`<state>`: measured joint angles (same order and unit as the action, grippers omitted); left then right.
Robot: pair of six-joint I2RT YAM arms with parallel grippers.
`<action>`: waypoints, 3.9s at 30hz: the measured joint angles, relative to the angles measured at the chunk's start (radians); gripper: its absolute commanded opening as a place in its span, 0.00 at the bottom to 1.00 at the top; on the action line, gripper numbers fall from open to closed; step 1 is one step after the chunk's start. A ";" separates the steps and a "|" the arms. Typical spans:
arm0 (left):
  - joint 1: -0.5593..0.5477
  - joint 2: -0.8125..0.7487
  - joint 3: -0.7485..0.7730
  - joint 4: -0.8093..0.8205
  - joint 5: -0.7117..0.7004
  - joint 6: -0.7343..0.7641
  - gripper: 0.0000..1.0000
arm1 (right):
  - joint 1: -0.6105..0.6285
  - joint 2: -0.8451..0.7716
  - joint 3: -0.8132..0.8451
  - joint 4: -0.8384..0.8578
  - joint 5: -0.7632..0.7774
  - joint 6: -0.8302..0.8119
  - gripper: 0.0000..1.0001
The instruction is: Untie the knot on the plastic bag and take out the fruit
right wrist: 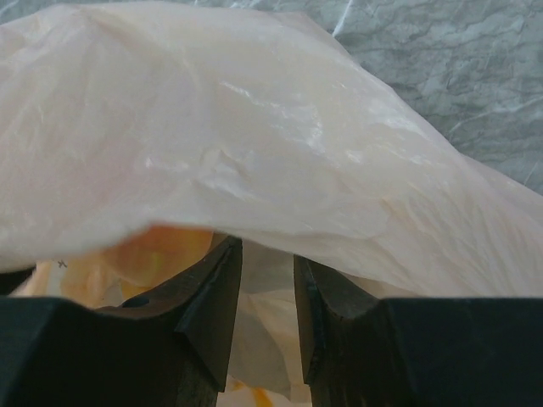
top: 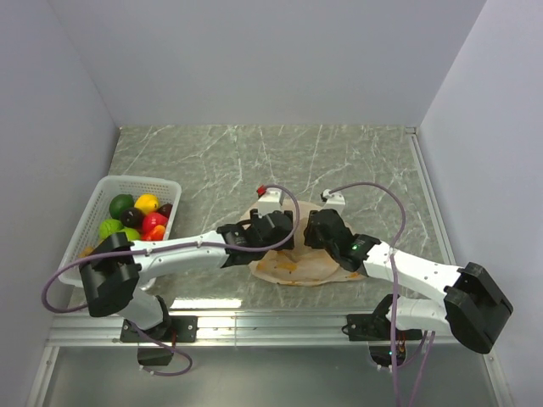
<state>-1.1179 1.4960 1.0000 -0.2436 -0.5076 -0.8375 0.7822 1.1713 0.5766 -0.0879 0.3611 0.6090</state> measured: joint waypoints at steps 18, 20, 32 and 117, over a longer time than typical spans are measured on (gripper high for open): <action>0.107 0.259 0.015 0.202 -0.014 0.052 0.61 | -0.002 -0.002 -0.068 0.048 -0.071 0.060 0.38; 0.107 0.261 0.015 0.214 -0.013 0.060 0.48 | -0.002 -0.002 -0.074 0.051 -0.075 0.062 0.38; 0.109 0.151 -0.060 0.214 0.021 0.075 0.01 | -0.002 -0.012 -0.087 0.051 -0.086 0.073 0.38; 0.815 -1.450 0.250 -0.603 -0.249 0.415 0.99 | -0.504 -1.052 0.302 -0.487 0.090 -0.319 0.94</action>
<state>-0.3027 0.0460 1.2499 -0.8467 -0.7570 -0.4225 0.2787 0.1188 0.8787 -0.5747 0.4507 0.2897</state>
